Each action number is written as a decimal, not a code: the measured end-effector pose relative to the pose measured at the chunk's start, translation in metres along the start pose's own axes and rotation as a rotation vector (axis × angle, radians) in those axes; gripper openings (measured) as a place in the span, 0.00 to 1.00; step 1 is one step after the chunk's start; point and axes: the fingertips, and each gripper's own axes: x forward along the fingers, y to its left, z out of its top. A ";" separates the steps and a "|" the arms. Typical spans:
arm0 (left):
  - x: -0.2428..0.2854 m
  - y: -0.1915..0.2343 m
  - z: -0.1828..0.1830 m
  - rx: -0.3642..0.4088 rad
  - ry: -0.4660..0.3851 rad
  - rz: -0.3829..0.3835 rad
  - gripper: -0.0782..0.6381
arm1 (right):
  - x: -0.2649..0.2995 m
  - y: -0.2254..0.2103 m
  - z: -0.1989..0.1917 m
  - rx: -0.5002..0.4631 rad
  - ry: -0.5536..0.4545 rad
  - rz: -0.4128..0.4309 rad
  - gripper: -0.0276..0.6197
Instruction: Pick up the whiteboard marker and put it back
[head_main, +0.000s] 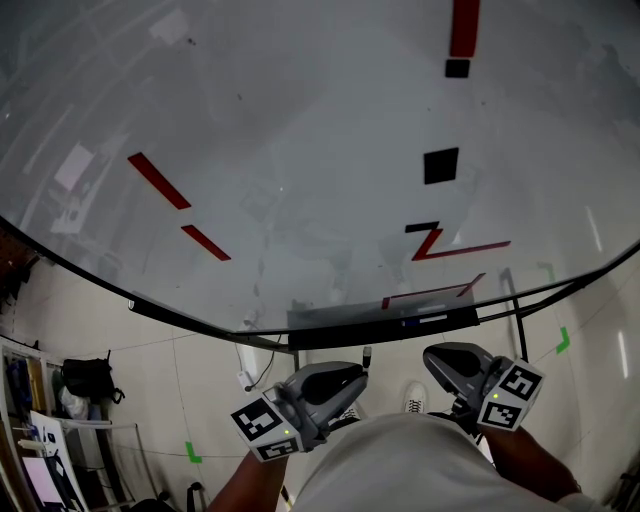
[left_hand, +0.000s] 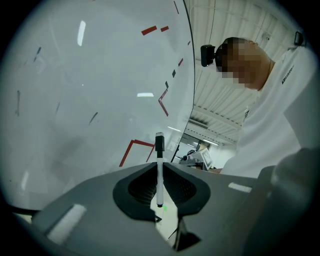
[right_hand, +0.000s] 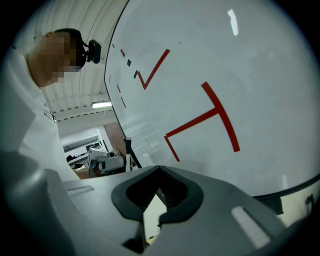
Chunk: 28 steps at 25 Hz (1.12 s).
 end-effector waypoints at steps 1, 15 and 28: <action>0.000 0.001 -0.001 -0.005 0.002 0.003 0.19 | 0.000 0.000 0.001 0.009 -0.004 0.002 0.05; 0.014 -0.020 0.004 0.019 -0.013 -0.099 0.19 | -0.010 -0.006 0.001 0.041 -0.020 -0.021 0.05; 0.020 -0.020 -0.011 0.126 0.082 -0.071 0.19 | -0.009 -0.005 0.001 0.034 -0.020 -0.018 0.05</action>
